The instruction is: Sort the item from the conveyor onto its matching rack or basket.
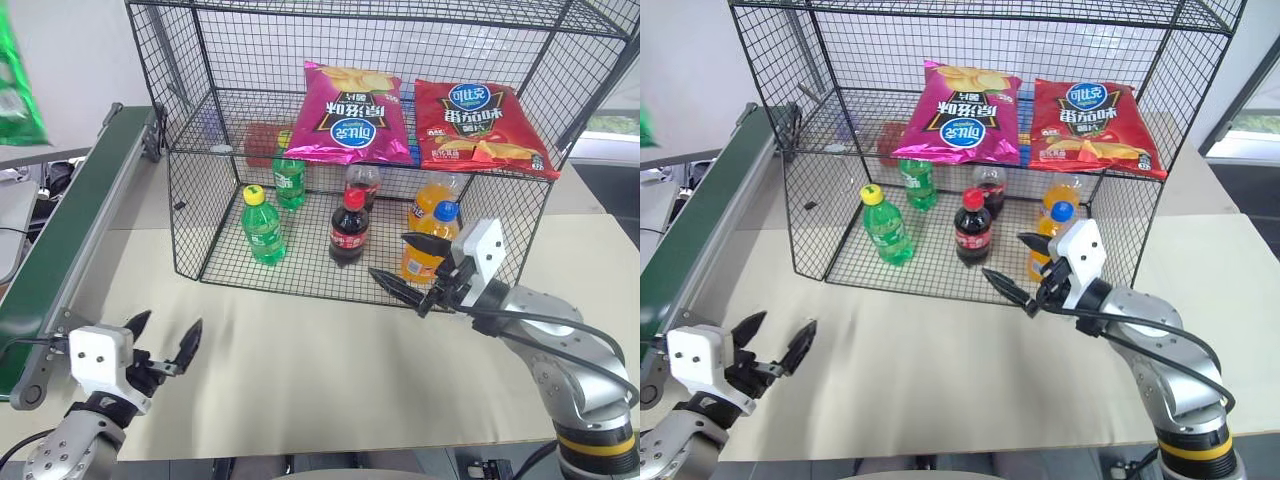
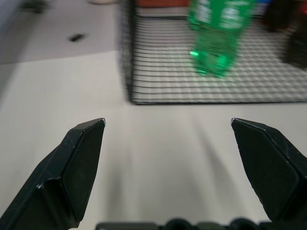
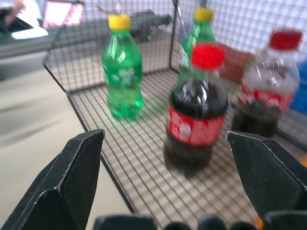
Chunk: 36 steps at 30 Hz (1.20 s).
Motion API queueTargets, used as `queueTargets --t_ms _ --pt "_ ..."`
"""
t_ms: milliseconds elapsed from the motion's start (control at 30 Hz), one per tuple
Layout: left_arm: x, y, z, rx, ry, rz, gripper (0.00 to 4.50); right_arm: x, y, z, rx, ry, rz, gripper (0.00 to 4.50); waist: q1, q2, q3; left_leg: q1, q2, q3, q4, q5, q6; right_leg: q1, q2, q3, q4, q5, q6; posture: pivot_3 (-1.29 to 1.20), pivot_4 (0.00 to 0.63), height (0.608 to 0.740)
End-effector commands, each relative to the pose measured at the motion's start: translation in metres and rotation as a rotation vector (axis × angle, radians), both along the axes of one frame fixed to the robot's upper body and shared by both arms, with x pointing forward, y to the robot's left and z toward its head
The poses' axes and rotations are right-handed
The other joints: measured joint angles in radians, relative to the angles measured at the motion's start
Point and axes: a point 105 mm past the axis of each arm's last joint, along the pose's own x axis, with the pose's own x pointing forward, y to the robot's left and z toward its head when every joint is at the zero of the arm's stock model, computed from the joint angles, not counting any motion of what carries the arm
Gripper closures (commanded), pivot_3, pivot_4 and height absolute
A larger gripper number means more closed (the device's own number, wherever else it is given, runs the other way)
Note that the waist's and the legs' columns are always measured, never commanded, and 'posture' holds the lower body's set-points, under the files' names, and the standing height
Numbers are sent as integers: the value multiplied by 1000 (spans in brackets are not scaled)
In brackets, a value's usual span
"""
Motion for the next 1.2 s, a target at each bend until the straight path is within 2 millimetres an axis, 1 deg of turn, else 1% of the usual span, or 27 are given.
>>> queueTargets --t_ms 33,167,233,333,433,600,733,867,967,1000,1067,1200 --pt "6 -6 15 118 -86 -8 0 -2 -4 3 -28 -58 -25 14 0 0 0 -1 0 0 0 0 0 0 0 0 0 0 0 0 150 740" --pt "8 -8 15 100 -98 -7 0 -2 -6 0 -29 -59 -35 14 -1 0 0 -1 0 0 0 0 0 0 1 0 0 0 0 0 150 740" --pt "9 -5 15 104 -99 7 0 -3 -6 -1 -28 -61 -36 14 -2 0 0 -1 0 0 0 0 0 0 1 1 0 0 0 0 150 740" --pt "9 4 15 111 -98 56 0 -2 -5 -1 -23 -65 -27 14 -1 0 0 -1 0 0 0 0 0 0 1 0 0 0 0 0 150 740" --pt "7 7 13 101 -84 78 0 -3 -3 -1 -22 -67 -16 14 -1 -1 0 -1 0 0 0 0 0 0 1 0 0 0 0 0 150 740" --pt "5 13 13 106 -86 123 0 1 1 3 -19 -75 -6 14 -1 -1 1 -1 0 0 0 0 0 0 1 0 0 0 0 0 150 740" --pt "4 13 12 109 -83 125 0 2 3 4 -17 -77 -1 14 -1 -1 1 0 0 0 0 0 0 0 1 0 0 0 0 0 150 740" --pt "1 19 9 118 -74 178 0 1 5 6 -18 -79 12 14 -1 -1 1 -1 0 0 0 0 0 0 1 0 0 0 0 0 150 740" --pt "0 20 8 144 -68 178 0 -1 7 7 -21 -82 29 14 -1 -1 1 -1 0 0 0 0 0 0 1 0 0 0 0 0 150 740" --pt "-2 23 9 155 -67 196 0 -1 8 7 -23 -85 39 14 -1 -1 1 -1 0 0 0 0 0 0 1 0 0 0 0 0 150 740" --pt "-5 26 12 115 -71 209 0 -2 9 10 -20 -91 56 14 -1 -1 1 -1 0 0 0 0 0 0 1 0 0 0 0 0 150 740" --pt "-7 37 29 85 -124 251 0 -3 16 21 -14 -123 119 14 -2 -2 1 -1 0 0 0 0 0 0 1 0 0 0 0 0 150 740"
